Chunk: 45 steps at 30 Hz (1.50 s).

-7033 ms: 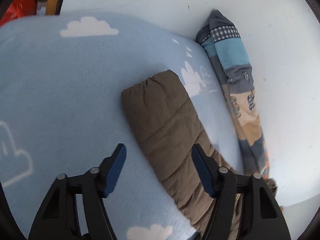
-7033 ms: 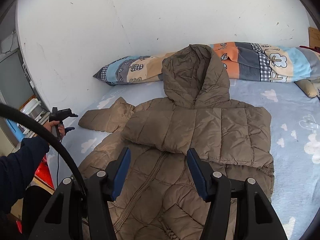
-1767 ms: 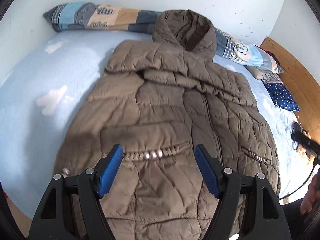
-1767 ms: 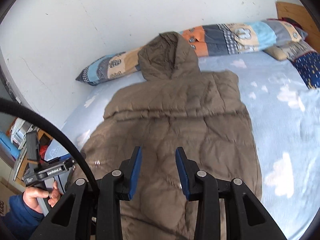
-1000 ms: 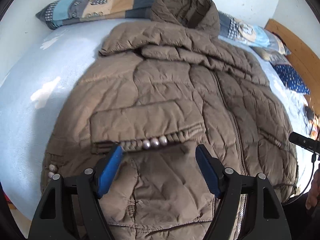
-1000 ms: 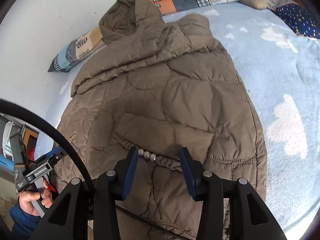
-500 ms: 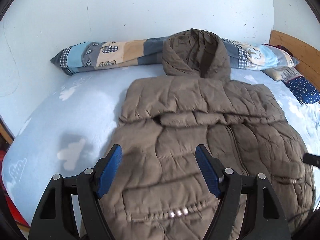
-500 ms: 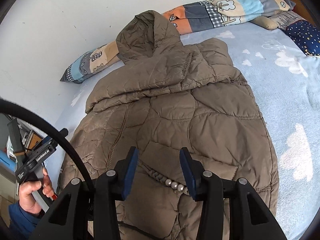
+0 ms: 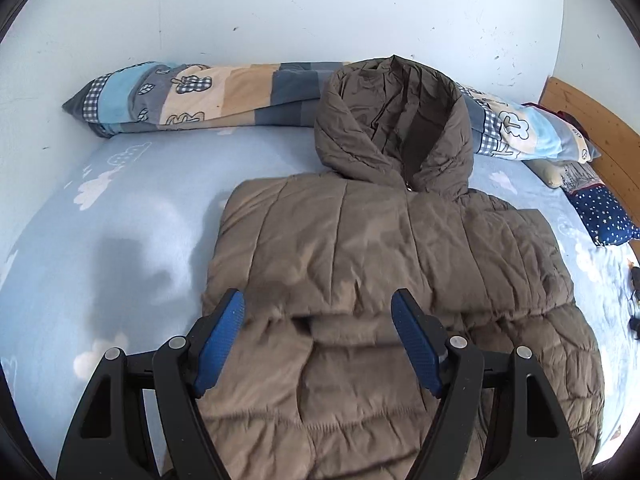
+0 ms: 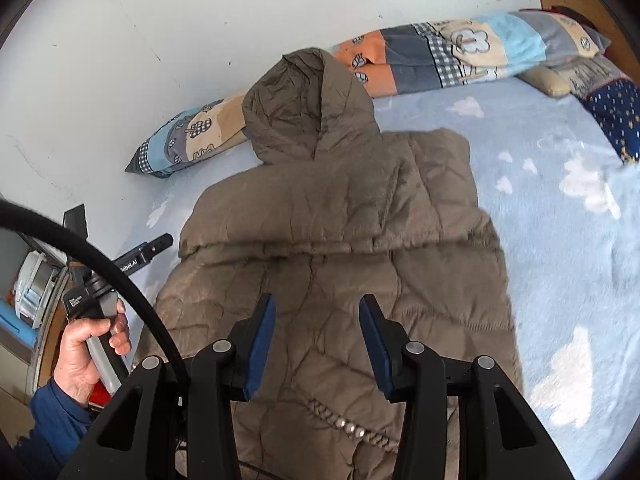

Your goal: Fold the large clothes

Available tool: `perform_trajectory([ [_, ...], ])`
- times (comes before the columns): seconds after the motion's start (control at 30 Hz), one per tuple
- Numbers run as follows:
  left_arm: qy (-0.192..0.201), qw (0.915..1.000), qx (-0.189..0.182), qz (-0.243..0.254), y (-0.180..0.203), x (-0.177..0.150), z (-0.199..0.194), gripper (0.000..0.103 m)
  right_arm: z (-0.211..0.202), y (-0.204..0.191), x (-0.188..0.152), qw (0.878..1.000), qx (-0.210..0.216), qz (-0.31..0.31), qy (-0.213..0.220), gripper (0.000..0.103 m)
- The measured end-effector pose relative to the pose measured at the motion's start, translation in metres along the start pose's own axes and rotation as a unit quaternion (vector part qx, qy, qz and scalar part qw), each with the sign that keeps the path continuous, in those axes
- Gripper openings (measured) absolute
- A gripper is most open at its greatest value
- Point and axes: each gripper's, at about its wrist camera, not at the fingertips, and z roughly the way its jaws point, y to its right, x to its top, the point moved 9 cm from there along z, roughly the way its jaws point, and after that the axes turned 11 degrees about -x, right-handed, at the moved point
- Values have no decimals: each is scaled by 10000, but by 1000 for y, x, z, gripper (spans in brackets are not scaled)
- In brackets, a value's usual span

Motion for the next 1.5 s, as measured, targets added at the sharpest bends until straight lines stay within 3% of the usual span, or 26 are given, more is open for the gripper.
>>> perform_trajectory([
  [0.17,52,9993,-183,-328,-20,38,19,75,3,-20,96,9991,-120,-344,212,50],
  [0.3,83,9979,-366,-518,-34,76,28,75,39,-34,174,9973,-327,-603,272,53],
  [0.4,-38,9992,-165,-368,-42,99,35,75,78,-43,226,9958,-482,-713,307,53],
  [0.47,-55,9978,-173,-645,-50,96,33,75,106,-50,254,9943,-574,-853,281,54],
  [0.53,-202,9939,-429,-992,-54,83,37,75,134,-55,281,9922,-729,-973,274,55],
  [0.67,-338,9963,-64,-784,-64,75,40,75,181,-57,326,9902,-906,-1019,293,56],
  [0.73,-273,9946,-209,-981,-67,77,40,75,198,-59,344,9884,-1031,-1046,379,58],
  [0.8,-270,9924,-396,-1130,-68,78,41,75,215,-64,354,9878,-1032,-1110,355,61],
  [0.9,-248,9916,-513,-1161,-68,79,42,75,243,-63,365,9821,-1356,-1271,296,61],
  [0.93,-242,9918,-517,-1143,-68,79,42,75,249,-62,366,9807,-1422,-1304,303,57],
  [0.97,-228,9918,-535,-1134,-68,80,42,75,254,-61,367,9802,-1462,-1302,297,48],
  [1.0,-205,9916,-562,-1144,-68,81,42,75,258,-60,365,9802,-1463,-1319,219,15],
  [1.03,-178,9913,-605,-1155,-67,83,41,75,261,-59,362,9785,-1525,-1380,144,9],
  [1.23,4,9863,-1037,-1286,-56,97,36,75,203,-83,340,9756,-1113,-1752,712,7],
  [1.37,203,9729,-1654,-1604,-42,113,32,75,148,-97,308,9725,-746,-1970,991,6],
  [1.5,289,9544,-2299,-1883,-18,125,31,73,103,-101,274,9675,-541,-2180,1164,6],
])
